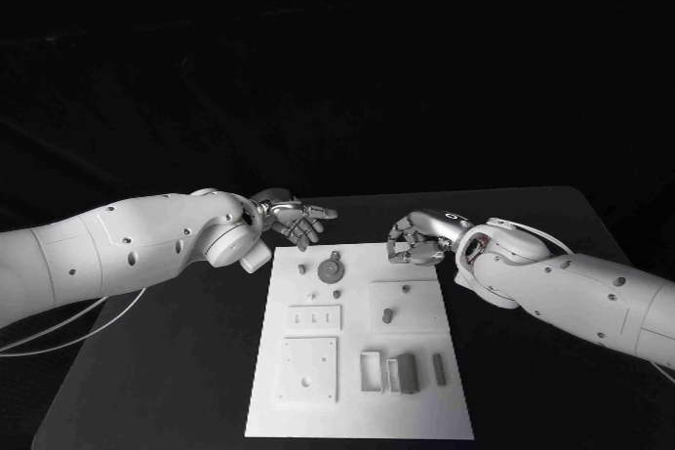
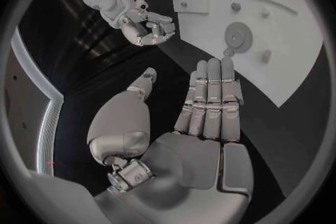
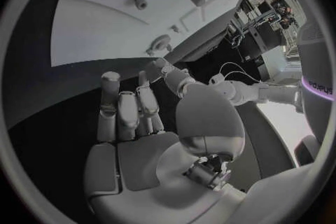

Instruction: Assemble the parts on the task board

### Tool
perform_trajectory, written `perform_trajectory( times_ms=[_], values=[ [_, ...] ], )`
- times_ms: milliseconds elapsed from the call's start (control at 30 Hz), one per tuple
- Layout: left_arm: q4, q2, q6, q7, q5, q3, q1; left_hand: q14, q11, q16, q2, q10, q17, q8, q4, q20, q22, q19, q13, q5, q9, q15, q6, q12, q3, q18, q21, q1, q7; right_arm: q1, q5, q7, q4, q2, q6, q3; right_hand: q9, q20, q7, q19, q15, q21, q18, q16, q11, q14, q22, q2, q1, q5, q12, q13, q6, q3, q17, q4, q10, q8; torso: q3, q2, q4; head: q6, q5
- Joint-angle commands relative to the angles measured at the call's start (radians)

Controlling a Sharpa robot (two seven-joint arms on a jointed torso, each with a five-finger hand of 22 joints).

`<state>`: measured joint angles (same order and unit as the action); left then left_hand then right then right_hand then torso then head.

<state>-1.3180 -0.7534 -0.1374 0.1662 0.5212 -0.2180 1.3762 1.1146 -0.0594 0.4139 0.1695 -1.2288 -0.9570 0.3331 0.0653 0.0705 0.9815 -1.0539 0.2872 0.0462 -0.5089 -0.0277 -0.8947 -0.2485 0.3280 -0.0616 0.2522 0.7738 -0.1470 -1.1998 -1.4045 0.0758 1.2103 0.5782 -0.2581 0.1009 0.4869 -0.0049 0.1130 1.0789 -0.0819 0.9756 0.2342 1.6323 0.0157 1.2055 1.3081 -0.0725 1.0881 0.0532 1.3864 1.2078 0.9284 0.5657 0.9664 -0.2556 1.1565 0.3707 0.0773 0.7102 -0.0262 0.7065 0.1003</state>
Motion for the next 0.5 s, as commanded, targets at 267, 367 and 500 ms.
perform_trajectory(
  times_ms=[267, 367, 500],
  values=[
    [-0.036, 0.046, 0.076, 0.163, 0.061, -0.003, 0.001, 0.023, 0.076, 0.49, 0.005, 0.067, -0.258, 0.062, -0.183, 0.113, 0.326, -0.098, 0.346, 0.005, -0.088, 0.134, -0.106, -0.433, -0.119, -0.038, 0.299, 0.055, 0.068, 0.002, -0.013, -0.019, 0.001, -0.062, 0.077, 0.0, 0.002, -0.005, 0.01, -0.005, -0.004, 0.003, 0.028, -0.003, -0.001, -0.004, 0.014, -0.002, -0.007, -0.004, 0.0, -0.003, 0.016, -0.001, -0.003, -0.004, -0.006, 0.004, -0.0045, -0.033, -0.0151, 0.006, 0.026],
    [-0.038, 0.055, 0.109, 0.187, 0.083, -0.005, 0.001, 0.034, 0.1, 0.572, -0.004, 0.062, -0.268, 0.09, -0.267, 0.132, 0.353, -0.121, 0.408, 0.001, -0.132, 0.157, -0.131, -0.525, -0.162, -0.041, 0.352, 0.095, 0.081, 0.004, -0.013, -0.021, 0.002, -0.072, 0.078, 0.001, 0.002, -0.005, 0.01, -0.005, -0.004, 0.003, 0.028, -0.004, -0.001, -0.004, 0.014, -0.002, -0.007, -0.004, 0.0, -0.003, 0.016, -0.001, -0.003, -0.004, -0.006, 0.004, -0.0046, -0.039, -0.0167, 0.009, 0.027],
    [-0.051, 0.06, 0.169, 0.224, 0.112, -0.015, 0.001, 0.052, 0.115, 0.671, -0.069, 0.054, -0.251, 0.091, -0.358, 0.158, 0.353, -0.148, 0.466, 0.001, -0.183, 0.184, -0.118, -0.618, -0.301, -0.043, 0.44, 0.201, 0.092, 0.005, -0.013, -0.022, 0.005, -0.079, 0.081, 0.001, 0.003, -0.005, 0.01, -0.005, -0.004, 0.003, 0.028, -0.004, -0.001, -0.004, 0.014, -0.001, -0.007, -0.004, 0.0, -0.003, 0.016, -0.001, -0.004, -0.004, -0.005, 0.004, -0.0043, -0.042, -0.0182, 0.013, 0.023]
  ],
)
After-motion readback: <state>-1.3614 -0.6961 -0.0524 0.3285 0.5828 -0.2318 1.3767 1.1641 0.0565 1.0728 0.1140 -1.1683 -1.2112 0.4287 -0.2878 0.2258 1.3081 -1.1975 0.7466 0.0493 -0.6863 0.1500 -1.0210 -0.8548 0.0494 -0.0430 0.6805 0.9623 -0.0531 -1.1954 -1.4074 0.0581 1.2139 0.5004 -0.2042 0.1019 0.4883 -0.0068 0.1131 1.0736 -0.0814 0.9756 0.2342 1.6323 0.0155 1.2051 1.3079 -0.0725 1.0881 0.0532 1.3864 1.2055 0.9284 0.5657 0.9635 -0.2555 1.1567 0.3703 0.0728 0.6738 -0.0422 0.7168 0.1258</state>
